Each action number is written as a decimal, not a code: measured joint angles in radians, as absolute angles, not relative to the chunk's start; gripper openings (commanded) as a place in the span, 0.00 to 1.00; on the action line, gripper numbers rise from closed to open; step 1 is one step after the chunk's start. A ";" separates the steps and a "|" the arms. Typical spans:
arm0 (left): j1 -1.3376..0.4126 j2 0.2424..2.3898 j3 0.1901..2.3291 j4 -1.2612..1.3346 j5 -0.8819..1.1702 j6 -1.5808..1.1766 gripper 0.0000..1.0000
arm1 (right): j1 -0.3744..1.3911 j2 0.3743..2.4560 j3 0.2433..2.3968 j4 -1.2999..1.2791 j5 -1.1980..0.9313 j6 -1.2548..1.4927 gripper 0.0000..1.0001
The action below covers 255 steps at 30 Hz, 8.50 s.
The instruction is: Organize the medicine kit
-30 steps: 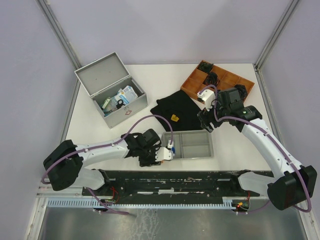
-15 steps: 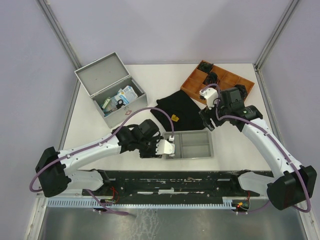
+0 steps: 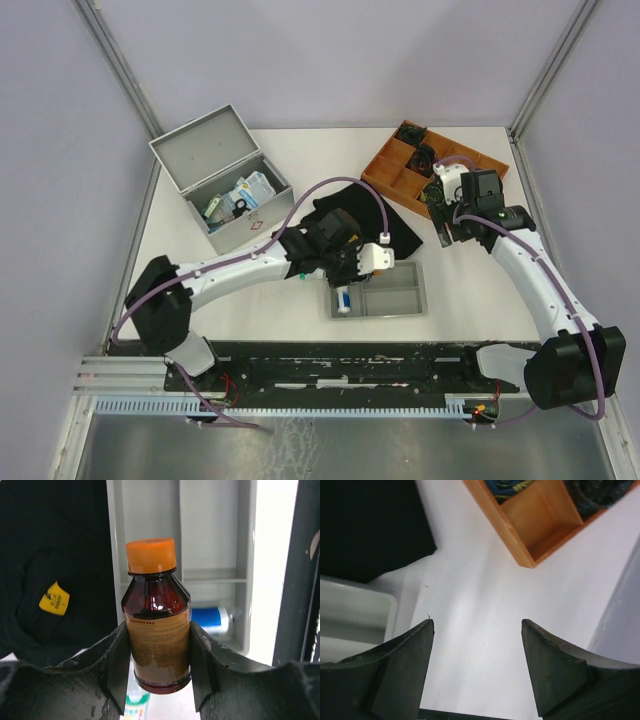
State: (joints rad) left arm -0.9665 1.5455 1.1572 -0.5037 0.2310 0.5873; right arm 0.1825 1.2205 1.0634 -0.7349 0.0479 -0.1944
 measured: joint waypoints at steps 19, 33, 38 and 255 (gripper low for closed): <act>-1.023 1.963 1.446 -0.431 0.236 0.514 0.32 | 0.129 1.230 1.064 -0.724 0.162 -0.188 0.80; -1.023 1.998 1.456 -0.432 0.210 0.513 0.59 | 0.129 1.244 1.068 -0.738 0.132 -0.191 0.79; -1.023 1.996 1.456 -0.432 0.209 0.513 0.63 | 0.129 1.245 1.070 -0.743 0.124 -0.195 0.79; -0.220 1.448 1.057 -0.286 0.139 0.556 0.88 | 0.175 1.628 0.976 -0.705 -0.335 -0.048 0.12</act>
State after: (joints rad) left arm -0.2203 1.4475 1.0573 -0.2859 0.1390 0.5556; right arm 0.1745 1.6279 0.9764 -0.7052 -0.3347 -0.0479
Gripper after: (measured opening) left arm 0.887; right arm 0.197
